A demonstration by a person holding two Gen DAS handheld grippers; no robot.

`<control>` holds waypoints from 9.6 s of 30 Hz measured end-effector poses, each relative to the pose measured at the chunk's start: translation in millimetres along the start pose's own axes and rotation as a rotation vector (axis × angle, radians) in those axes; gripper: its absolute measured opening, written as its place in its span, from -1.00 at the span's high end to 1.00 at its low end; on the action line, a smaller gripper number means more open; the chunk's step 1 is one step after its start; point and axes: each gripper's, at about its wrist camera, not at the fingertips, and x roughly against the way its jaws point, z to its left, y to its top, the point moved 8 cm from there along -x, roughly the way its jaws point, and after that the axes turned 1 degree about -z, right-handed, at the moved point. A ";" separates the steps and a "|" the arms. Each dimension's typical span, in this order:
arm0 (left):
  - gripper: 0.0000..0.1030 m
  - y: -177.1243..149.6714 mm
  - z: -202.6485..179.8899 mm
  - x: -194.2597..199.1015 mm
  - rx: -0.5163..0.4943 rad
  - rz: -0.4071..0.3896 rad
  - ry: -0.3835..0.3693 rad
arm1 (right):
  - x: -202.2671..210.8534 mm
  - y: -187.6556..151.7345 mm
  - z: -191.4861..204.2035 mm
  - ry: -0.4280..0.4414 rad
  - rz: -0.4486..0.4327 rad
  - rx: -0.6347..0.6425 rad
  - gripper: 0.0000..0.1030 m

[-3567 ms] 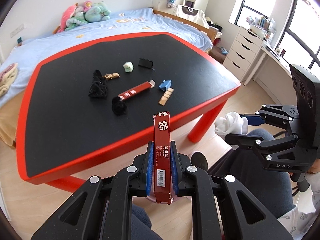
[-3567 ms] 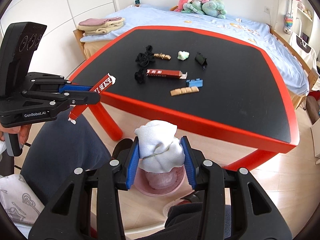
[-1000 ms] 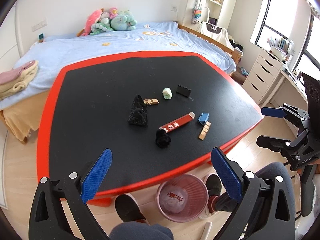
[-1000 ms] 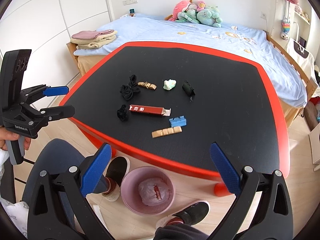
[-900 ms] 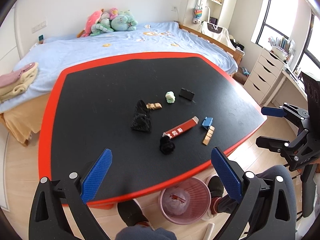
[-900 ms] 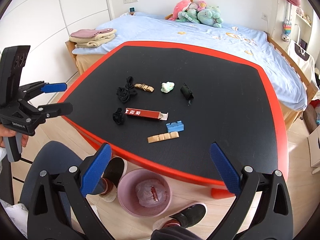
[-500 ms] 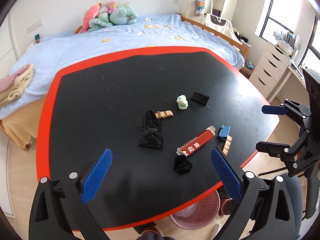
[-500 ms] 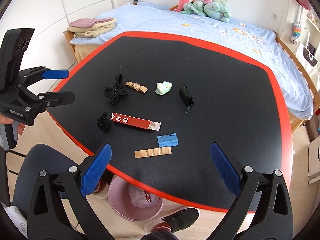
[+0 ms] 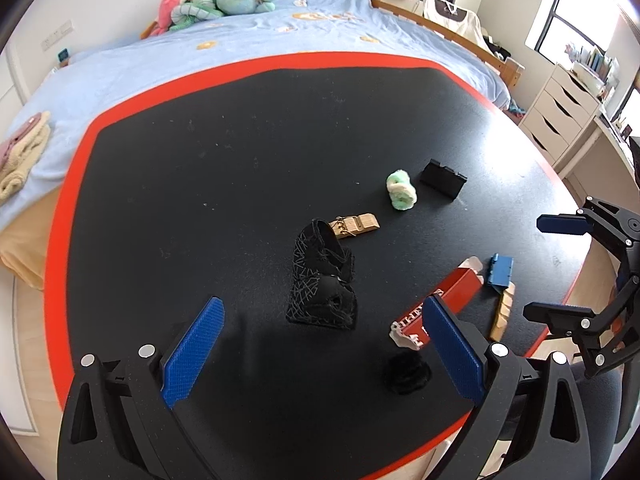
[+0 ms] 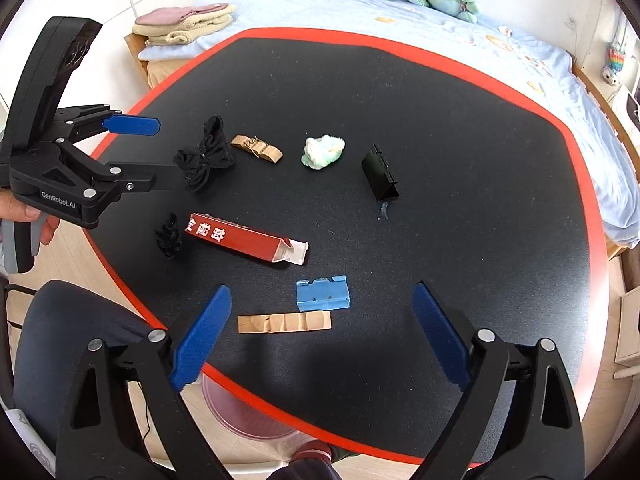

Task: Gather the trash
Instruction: 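Reach the left tool to the black mesh cloth and the right tool to the blue block, then close the left tool on the black mesh cloth while the right tool grasps the blue block, then carry the cloth and blue block over the pink wastebasket, then open both tools to drop the cloth and blue block into the wastebasket, then reach the left tool to the black cloth and the right tool to the wooden strip, then close the left tool on the black cloth while the right tool grasps the wooden strip, then carry the cloth and wooden strip over the pink wastebasket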

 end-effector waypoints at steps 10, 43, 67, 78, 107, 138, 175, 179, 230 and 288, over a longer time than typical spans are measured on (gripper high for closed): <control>-0.40 -10.5 6.7 -12.6 0.014 0.029 -0.009 | -17.2 -5.0 -1.7 0.016 0.028 -0.007 -0.16; 0.26 -8.3 1.2 20.7 0.010 -0.035 -0.002 | 21.1 -9.8 -4.4 -0.024 -0.078 -0.058 0.38; 0.25 -68.9 -65.2 91.9 -0.075 -0.111 -0.098 | 108.4 -70.0 44.1 -0.021 -0.172 -0.060 0.38; 0.25 -110.3 -97.6 101.7 -0.114 -0.083 -0.141 | 111.2 -116.7 71.5 -0.018 -0.128 -0.052 0.38; -0.85 -128.5 -98.2 96.0 -0.071 -0.077 -0.138 | 103.8 -135.6 71.3 0.033 -0.106 -0.113 -0.87; -0.85 -118.9 -74.2 98.8 0.000 -0.073 -0.114 | 106.0 -121.7 62.3 0.026 -0.112 -0.143 -0.91; -0.85 -59.7 -32.3 27.6 0.084 -0.020 -0.022 | 31.8 -55.8 0.2 -0.085 -0.063 -0.042 -0.91; -0.85 -58.6 -31.3 17.2 0.078 -0.006 -0.019 | 21.4 -56.1 -4.1 -0.089 -0.051 -0.038 -0.90; 0.56 -42.5 7.1 -0.3 0.069 -0.006 0.059 | -9.6 -30.9 17.4 0.007 -0.051 0.056 0.72; 0.45 -122.0 -121.3 82.1 -0.108 -0.036 -0.194 | 94.1 -140.2 71.1 0.066 -0.122 -0.127 0.65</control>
